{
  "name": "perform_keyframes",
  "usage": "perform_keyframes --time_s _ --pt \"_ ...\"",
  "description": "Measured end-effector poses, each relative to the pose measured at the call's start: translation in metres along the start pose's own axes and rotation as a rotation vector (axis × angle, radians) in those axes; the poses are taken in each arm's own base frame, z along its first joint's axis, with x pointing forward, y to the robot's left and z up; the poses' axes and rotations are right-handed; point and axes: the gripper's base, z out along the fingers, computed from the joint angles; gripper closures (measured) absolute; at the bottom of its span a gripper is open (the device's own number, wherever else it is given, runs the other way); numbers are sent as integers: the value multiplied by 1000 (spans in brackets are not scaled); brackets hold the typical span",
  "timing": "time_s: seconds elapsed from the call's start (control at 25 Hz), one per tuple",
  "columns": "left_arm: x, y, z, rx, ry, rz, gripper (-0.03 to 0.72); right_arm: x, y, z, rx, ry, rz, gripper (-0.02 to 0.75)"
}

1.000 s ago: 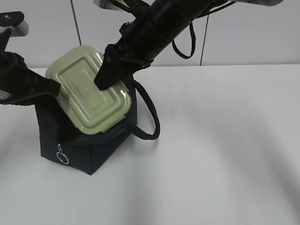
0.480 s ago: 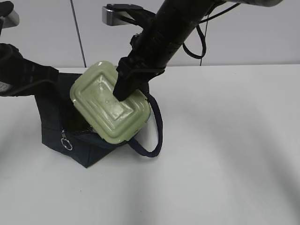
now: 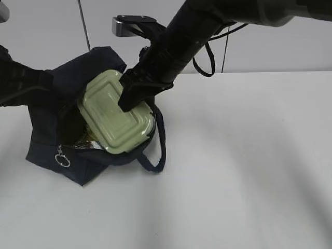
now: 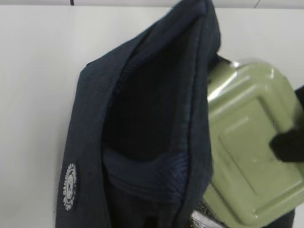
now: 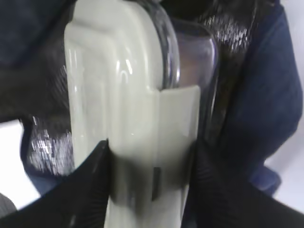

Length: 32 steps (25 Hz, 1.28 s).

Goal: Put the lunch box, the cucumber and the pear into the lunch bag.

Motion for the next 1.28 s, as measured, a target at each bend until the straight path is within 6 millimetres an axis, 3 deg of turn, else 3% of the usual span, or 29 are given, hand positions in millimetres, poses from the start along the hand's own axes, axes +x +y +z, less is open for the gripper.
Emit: perform_keyframes --time_s 0.28,0.6,0.76,0.96,1.12,1.28 --pt "6 0 0 7 71 -2 705 -20 8 -3 -104 -162 87 384" --pt "7 -1 0 8 82 -2 705 -6 3 37 -141 -80 115 384" --pt "7 -1 0 9 82 -3 705 -4 4 40 -145 -54 83 344" --pt "7 -1 0 9 82 -3 706 -21 11 21 -177 -76 31 223" --pt "7 0 0 7 82 0 706 -41 9 -16 -147 -113 55 224" --pt "7 0 0 6 80 0 706 -39 -5 -43 -32 -42 139 262"
